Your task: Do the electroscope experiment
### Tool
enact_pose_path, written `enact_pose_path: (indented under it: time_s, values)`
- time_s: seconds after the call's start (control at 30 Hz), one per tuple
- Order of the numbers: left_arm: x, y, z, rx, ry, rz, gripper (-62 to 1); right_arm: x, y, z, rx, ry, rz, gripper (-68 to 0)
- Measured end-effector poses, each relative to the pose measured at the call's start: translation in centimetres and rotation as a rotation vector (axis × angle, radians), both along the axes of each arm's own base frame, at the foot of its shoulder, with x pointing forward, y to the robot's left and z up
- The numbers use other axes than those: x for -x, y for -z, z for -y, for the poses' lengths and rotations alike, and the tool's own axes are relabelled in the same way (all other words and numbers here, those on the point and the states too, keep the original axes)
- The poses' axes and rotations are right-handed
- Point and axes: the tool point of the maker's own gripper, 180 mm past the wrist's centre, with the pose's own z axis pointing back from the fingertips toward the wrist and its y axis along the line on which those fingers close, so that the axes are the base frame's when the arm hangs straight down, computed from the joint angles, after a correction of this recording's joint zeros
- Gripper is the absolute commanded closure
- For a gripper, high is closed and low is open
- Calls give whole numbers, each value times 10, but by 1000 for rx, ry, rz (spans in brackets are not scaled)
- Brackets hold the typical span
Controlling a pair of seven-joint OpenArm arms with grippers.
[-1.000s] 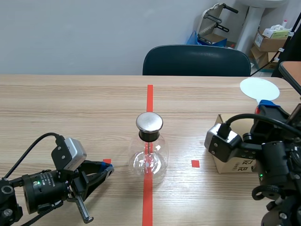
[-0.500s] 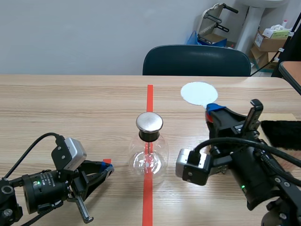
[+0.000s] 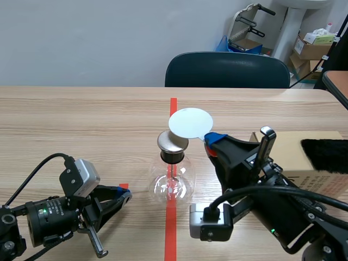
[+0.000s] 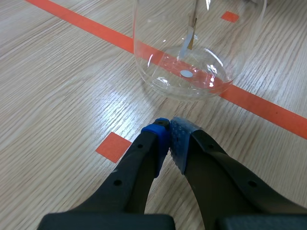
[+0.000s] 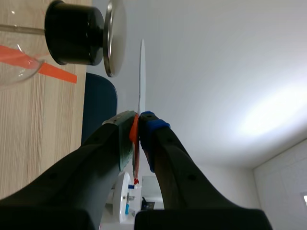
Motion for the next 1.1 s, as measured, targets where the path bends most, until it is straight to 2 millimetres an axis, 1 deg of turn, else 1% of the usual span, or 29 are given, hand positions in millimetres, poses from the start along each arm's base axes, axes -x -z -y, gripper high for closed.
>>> enact_pose_path:
  time_s: [0.23, 0.37, 1.1]
  values:
    - [0, 0, 0, 0, 0, 0, -29, 12, 2, -13, 8, -100, -8, -20]
    - [0, 0, 0, 0, 0, 0, -29, 17, 3, -18, 13, -135, -11, -20]
    - [0, 0, 0, 0, 0, 0, -29, 17, 3, -18, 13, -137, -11, -20]
